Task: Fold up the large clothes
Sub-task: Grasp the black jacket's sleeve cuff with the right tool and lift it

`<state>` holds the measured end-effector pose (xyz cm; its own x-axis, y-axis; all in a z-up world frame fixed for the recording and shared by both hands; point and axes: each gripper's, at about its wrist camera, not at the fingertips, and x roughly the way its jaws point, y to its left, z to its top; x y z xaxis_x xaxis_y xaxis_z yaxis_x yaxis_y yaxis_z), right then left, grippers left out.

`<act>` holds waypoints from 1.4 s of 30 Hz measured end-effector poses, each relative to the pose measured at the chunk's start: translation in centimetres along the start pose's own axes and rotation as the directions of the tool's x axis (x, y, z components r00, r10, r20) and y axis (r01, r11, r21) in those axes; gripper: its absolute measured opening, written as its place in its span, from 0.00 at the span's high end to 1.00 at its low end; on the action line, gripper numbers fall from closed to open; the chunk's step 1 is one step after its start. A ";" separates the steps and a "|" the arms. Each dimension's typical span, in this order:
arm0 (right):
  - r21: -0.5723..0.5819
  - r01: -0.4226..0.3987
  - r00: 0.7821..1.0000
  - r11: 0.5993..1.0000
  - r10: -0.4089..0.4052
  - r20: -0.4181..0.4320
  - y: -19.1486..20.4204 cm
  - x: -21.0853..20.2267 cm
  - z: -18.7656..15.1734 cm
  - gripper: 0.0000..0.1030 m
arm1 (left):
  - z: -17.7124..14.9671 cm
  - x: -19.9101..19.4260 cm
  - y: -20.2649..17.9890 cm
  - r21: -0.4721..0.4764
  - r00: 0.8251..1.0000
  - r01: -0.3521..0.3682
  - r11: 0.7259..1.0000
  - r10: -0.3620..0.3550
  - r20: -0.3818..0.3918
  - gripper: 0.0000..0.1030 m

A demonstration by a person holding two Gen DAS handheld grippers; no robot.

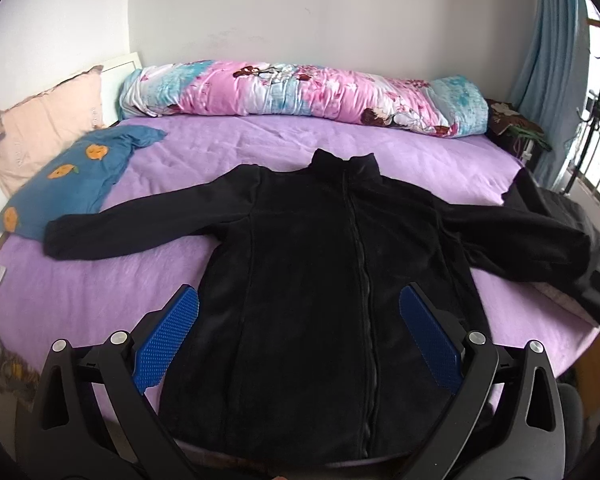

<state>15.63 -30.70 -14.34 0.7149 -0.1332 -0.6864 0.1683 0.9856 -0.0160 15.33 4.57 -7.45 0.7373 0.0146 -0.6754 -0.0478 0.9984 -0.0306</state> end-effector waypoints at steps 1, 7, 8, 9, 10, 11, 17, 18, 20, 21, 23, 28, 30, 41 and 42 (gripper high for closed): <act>0.005 0.026 1.000 1.000 -0.026 -0.005 -0.8 1.4 0.2 0.06 | 0.2 1.5 -0.3 0.007 1.000 0.000 1.000 0.000 -0.003 0.05; 0.092 0.170 0.985 0.981 -0.167 -0.037 -8.3 10.1 2.3 0.06 | 0.6 12.4 -2.2 0.015 0.999 0.045 0.999 -0.045 -0.027 0.05; 0.104 0.203 0.979 0.974 -0.200 -0.045 -10.0 11.5 2.8 0.06 | 0.4 13.8 -2.4 0.016 0.998 0.053 0.998 -0.053 -0.033 0.05; 0.116 0.217 0.976 0.969 -0.212 -0.051 -11.1 12.3 2.9 0.06 | 0.2 15.4 -2.8 0.020 0.997 0.069 0.997 -0.068 -0.037 0.05; 0.129 0.243 0.970 0.961 -0.238 -0.053 -12.4 13.2 3.2 0.06 | 0.0 16.5 -3.1 0.027 0.997 0.066 0.997 -0.065 -0.044 0.05; 0.136 0.274 0.962 0.952 -0.269 -0.053 -14.0 14.1 3.6 0.06 | -0.3 18.1 -3.5 0.035 0.997 0.060 0.998 -0.058 -0.050 0.05; 0.215 0.376 0.926 0.901 -0.374 -0.054 -22.0 17.3 4.6 0.06 | -1.8 23.7 -5.3 0.028 0.993 0.094 0.995 -0.091 -0.078 0.05; 0.238 0.377 0.925 0.895 -0.377 -0.049 -23.5 17.7 4.7 0.06 | -2.1 24.4 -5.5 0.028 0.992 0.092 0.995 -0.090 -0.087 0.05; 0.284 0.367 0.929 0.886 -0.366 -0.058 -26.0 18.1 4.9 0.06 | -2.8 25.6 -6.1 0.030 0.990 0.101 0.994 -0.097 -0.103 0.05; 0.293 0.374 0.926 0.880 -0.372 -0.063 -27.0 18.4 5.0 0.06 | -3.1 25.9 -6.3 0.032 0.989 0.108 0.994 -0.104 -0.109 0.05; 0.300 0.368 0.928 0.880 -0.367 -0.064 -28.1 18.8 5.0 0.06 | -3.3 26.5 -7.2 0.039 0.988 0.111 0.993 -0.106 -0.114 0.05; 0.307 0.366 0.930 0.879 -0.358 -0.082 -29.2 19.6 4.5 0.06 | -1.5 26.9 -11.9 0.031 0.978 0.185 0.982 -0.181 -0.103 0.05; 0.309 0.354 0.935 0.883 -0.345 -0.086 -29.1 19.7 4.1 0.06 | -0.5 27.0 -15.0 0.052 0.967 0.241 0.969 -0.235 -0.097 0.05; 0.342 0.247 0.968 0.907 -0.214 -0.131 -31.1 21.8 2.2 0.59 | 0.8 34.1 -29.2 0.135 0.932 0.336 0.932 -0.307 -0.193 0.05; 0.326 0.233 0.971 0.916 -0.202 -0.126 -31.0 21.9 2.2 0.62 | 0.7 34.8 -29.5 0.124 0.928 0.339 0.933 -0.309 -0.209 0.05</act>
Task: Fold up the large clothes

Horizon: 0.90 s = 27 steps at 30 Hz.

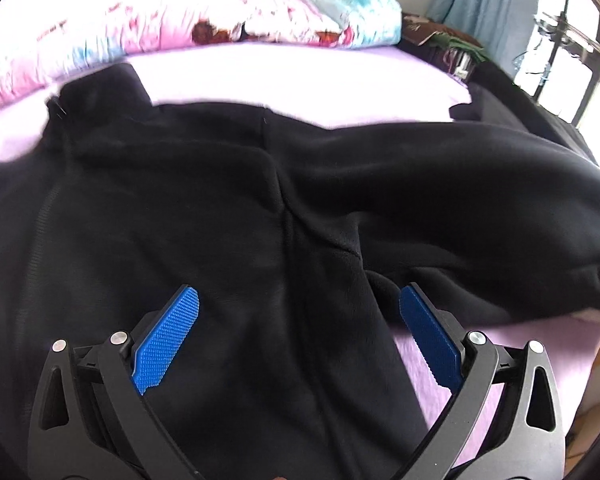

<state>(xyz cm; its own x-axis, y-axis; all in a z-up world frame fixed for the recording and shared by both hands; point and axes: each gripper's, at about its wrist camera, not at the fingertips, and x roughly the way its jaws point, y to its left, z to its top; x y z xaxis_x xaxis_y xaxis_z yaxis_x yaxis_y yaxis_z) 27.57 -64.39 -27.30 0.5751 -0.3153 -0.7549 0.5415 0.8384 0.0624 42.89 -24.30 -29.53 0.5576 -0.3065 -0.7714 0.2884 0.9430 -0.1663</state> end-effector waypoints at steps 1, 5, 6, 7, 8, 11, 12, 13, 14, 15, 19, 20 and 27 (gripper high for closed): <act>-0.012 -0.003 1.000 1.000 0.003 0.001 0.2 0.1 0.0 0.64 | 0.0 0.7 0.0 -0.010 1.000 0.000 1.000 0.000 -0.014 0.05; -0.001 -0.062 0.998 0.998 0.062 0.008 0.4 -0.7 0.3 0.77 | -0.6 2.6 -0.3 0.011 0.999 -0.036 0.999 0.036 -0.029 0.05; 0.003 -0.073 0.997 0.997 0.073 0.017 0.7 -1.2 0.5 0.79 | -0.7 2.9 -0.3 0.017 0.999 -0.041 0.999 0.041 -0.028 0.05; -0.005 -0.084 0.996 0.996 0.084 0.028 1.2 -1.9 0.8 0.80 | -1.0 3.2 -0.5 0.029 0.998 -0.051 0.998 0.052 -0.027 0.05; -0.021 -0.085 0.996 0.996 0.086 0.039 1.7 -2.4 1.0 0.80 | -1.1 3.3 -0.7 0.039 0.998 -0.060 0.997 0.061 -0.026 0.04; -0.113 -0.115 0.987 0.987 0.126 0.100 5.4 -5.9 2.2 0.80 | -1.4 3.8 -0.9 0.050 0.997 -0.072 0.996 0.073 -0.030 0.04; -0.134 -0.124 0.984 0.983 0.139 0.110 6.4 -6.8 2.5 0.80 | -1.4 3.9 -0.8 0.046 0.997 -0.070 0.996 0.072 -0.032 0.04; -0.165 -0.143 0.979 0.976 0.164 0.124 8.0 -8.0 2.9 0.81 | -1.4 4.0 -0.9 0.045 0.997 -0.071 0.996 0.072 -0.031 0.04; -0.194 -0.168 0.971 0.966 0.196 0.135 9.7 -9.3 3.2 0.81 | -1.3 3.9 -0.9 0.046 0.997 -0.072 0.996 0.073 -0.032 0.04; -0.214 -0.182 0.967 0.960 0.215 0.140 11.0 -10.0 3.4 0.81 | -1.2 3.8 -0.8 0.040 0.997 -0.066 0.997 0.067 -0.034 0.04; -0.302 -0.271 0.937 0.914 0.322 0.133 18.3 -13.3 4.1 0.81 | -0.4 2.6 0.4 -0.004 0.998 -0.051 0.999 0.051 -0.032 0.05; -0.316 -0.279 0.934 0.907 0.333 0.131 19.5 -13.8 4.0 0.81 | -0.4 2.1 1.2 -0.026 0.998 -0.046 0.999 0.045 -0.034 0.05; -0.484 -0.380 0.874 0.788 0.477 0.089 33.3 -17.2 2.5 0.81 | -1.4 -3.5 6.8 -0.073 1.000 -0.025 0.997 0.026 0.006 0.05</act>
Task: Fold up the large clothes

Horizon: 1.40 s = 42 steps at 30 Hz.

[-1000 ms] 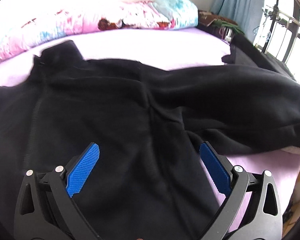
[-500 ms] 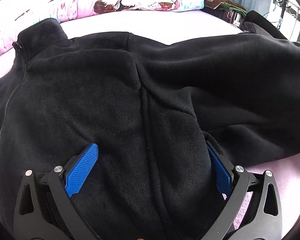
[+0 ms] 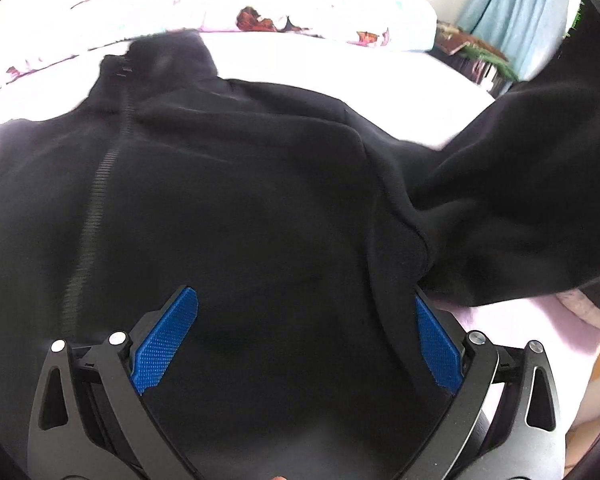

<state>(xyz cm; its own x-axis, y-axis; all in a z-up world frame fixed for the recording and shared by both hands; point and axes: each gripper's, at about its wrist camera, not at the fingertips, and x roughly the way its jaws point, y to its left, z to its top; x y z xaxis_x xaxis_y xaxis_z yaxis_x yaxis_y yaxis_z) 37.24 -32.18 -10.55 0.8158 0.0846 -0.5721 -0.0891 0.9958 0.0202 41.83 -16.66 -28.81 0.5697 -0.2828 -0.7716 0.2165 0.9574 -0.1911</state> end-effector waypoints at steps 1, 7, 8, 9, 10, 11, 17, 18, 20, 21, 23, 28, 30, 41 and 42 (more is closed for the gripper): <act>-0.021 -0.021 1.000 1.000 0.021 -0.002 1.7 0.6 0.5 0.81 | -0.2 -1.0 0.9 -0.004 1.000 0.012 1.000 -0.012 0.012 0.05; -0.116 -0.075 0.997 0.990 0.074 -0.013 10.7 3.4 1.9 0.81 | -0.8 -6.8 6.1 -0.084 0.968 0.222 0.972 -0.209 0.142 0.05; -0.116 -0.066 0.998 0.991 0.065 -0.011 11.1 3.6 2.2 0.81 | -0.5 -7.2 6.2 -0.078 0.962 0.242 0.967 -0.228 0.151 0.05; -0.115 -0.054 0.999 0.992 0.053 -0.012 11.5 3.7 2.6 0.81 | -0.1 -7.4 6.0 -0.058 0.965 0.228 0.972 -0.218 0.144 0.05; -0.112 -0.059 0.998 0.992 0.057 -0.014 11.5 3.7 3.1 0.81 | 0.1 -7.7 5.9 -0.036 0.975 0.182 0.983 -0.175 0.138 0.05; -0.104 -0.065 0.998 0.992 0.064 -0.010 11.5 3.7 3.7 0.82 | 0.2 -8.4 6.4 -0.030 0.984 0.119 0.992 -0.113 0.135 0.05; -0.168 -0.096 0.993 0.981 0.105 0.047 17.1 2.7 8.5 0.82 | -0.9 -11.2 13.4 -0.131 0.998 0.035 0.991 -0.027 0.058 0.05; -0.190 -0.101 0.993 0.977 0.112 0.049 18.7 2.9 9.2 0.82 | -1.5 -11.4 14.7 -0.148 0.999 0.015 0.989 -0.008 0.042 0.05; -0.242 -0.112 0.990 0.964 0.128 0.054 21.7 3.0 10.6 0.82 | -2.9 -12.0 17.3 -0.190 0.999 -0.006 0.982 0.014 0.042 0.05; -0.274 -0.122 0.989 0.954 0.140 0.047 23.6 3.3 11.3 0.82 | -3.4 -12.2 18.3 -0.211 0.999 -0.019 0.977 0.028 0.039 0.05; -0.328 -0.154 0.985 0.932 0.172 0.026 27.5 3.7 12.0 0.83 | -4.2 -12.8 20.7 -0.254 0.998 -0.048 0.966 0.056 0.025 0.05; -0.447 -0.276 0.960 0.851 0.268 -0.080 38.3 5.9 8.4 0.83 | -4.8 -17.4 28.3 -0.380 0.988 -0.108 0.919 0.140 0.057 0.05; -0.459 -0.343 0.939 0.820 0.300 -0.166 42.1 8.3 4.3 0.83 | -5.5 -19.4 30.5 -0.407 0.980 -0.141 0.903 0.186 0.073 0.05; -0.600 -0.385 0.908 0.701 0.171 -0.384 47.5 19.0 -21.0 0.82 | -10.0 -22.4 41.7 -0.568 0.937 -0.311 0.762 0.346 -0.048 0.05; -0.601 -0.378 0.911 0.705 0.168 -0.376 47.6 19.3 -21.4 0.74 | -9.7 -22.4 41.5 -0.574 0.944 -0.286 0.767 0.328 -0.033 0.05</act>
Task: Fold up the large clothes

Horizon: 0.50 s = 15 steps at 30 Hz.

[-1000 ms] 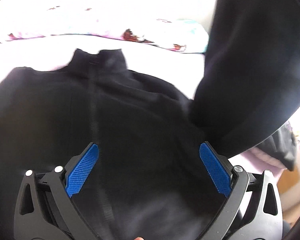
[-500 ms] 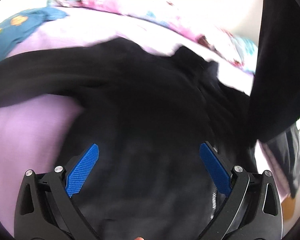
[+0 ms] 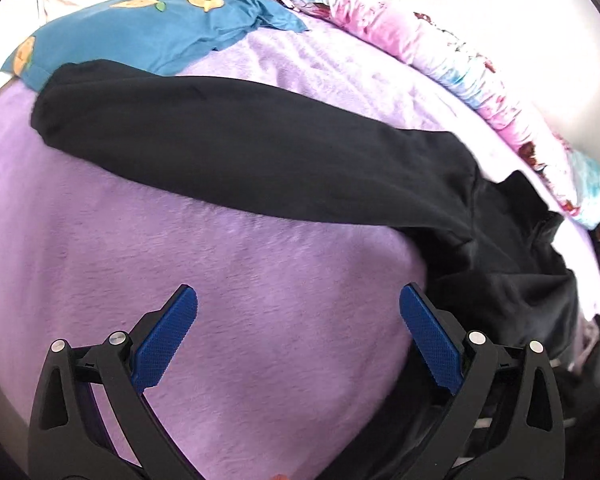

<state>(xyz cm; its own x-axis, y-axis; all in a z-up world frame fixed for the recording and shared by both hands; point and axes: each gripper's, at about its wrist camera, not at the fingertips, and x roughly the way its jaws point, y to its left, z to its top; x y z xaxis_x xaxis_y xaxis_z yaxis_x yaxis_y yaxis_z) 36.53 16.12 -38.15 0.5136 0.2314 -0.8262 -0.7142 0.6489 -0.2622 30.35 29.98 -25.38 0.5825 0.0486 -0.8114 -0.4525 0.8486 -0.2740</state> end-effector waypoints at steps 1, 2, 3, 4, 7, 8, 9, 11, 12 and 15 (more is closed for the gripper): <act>0.006 0.001 1.000 1.000 -0.001 0.004 -0.1 -0.1 0.1 0.61 | -0.3 -0.2 -0.4 0.002 1.000 0.011 1.000 -0.011 0.005 0.05; 0.019 -0.006 1.000 1.000 0.006 0.009 -0.2 -0.1 0.1 0.52 | -0.1 -0.9 -0.5 0.012 0.999 0.026 1.000 -0.026 0.021 0.05; 0.039 -0.020 1.000 0.999 0.019 0.016 -0.7 -0.7 0.0 0.33 | 0.2 -0.8 -1.1 0.022 0.999 0.035 0.999 -0.035 0.031 0.05; 0.057 -0.051 0.998 0.997 0.049 0.025 -1.4 -1.6 0.0 0.14 | 0.4 -0.6 -1.9 0.035 0.998 0.050 0.998 -0.051 0.036 0.05; 0.118 -0.156 0.985 0.981 0.145 0.096 -4.5 -6.1 -1.4 0.06 | 0.6 -0.2 -4.2 0.082 0.995 0.089 0.993 -0.092 0.033 0.05; 0.125 -0.200 0.976 0.972 0.188 0.107 -5.8 -7.5 -1.9 0.06 | 0.6 0.1 -5.0 0.099 0.995 0.098 0.990 -0.101 0.022 0.05; 0.125 -0.238 0.967 0.963 0.223 0.125 -7.7 -9.0 -2.6 0.06 | 0.5 0.3 -5.7 0.110 0.993 0.114 0.987 -0.115 0.006 0.05; 0.104 -0.285 0.954 0.953 0.272 0.129 -11.8 -11.1 -3.7 0.06 | 0.5 0.5 -6.2 0.095 0.988 0.152 0.984 -0.152 -0.009 0.05; 0.083 -0.282 0.956 0.956 0.272 0.113 -13.2 -11.5 -4.0 0.06 | 0.5 0.4 -6.4 0.087 0.984 0.177 0.980 -0.176 -0.012 0.05; 0.010 -0.148 0.983 0.989 0.146 0.109 -18.4 -11.5 -3.9 0.06 | 0.5 0.7 -7.3 0.112 0.979 0.202 0.973 -0.199 -0.035 0.05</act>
<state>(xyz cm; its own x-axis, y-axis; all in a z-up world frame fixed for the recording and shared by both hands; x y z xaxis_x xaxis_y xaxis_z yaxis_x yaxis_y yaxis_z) 41.97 -1.30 -25.79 0.4526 0.4008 -0.7965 -0.7774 0.6149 -0.1323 34.39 24.11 -23.73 0.6368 -0.1400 -0.7582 -0.2472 0.8944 -0.3728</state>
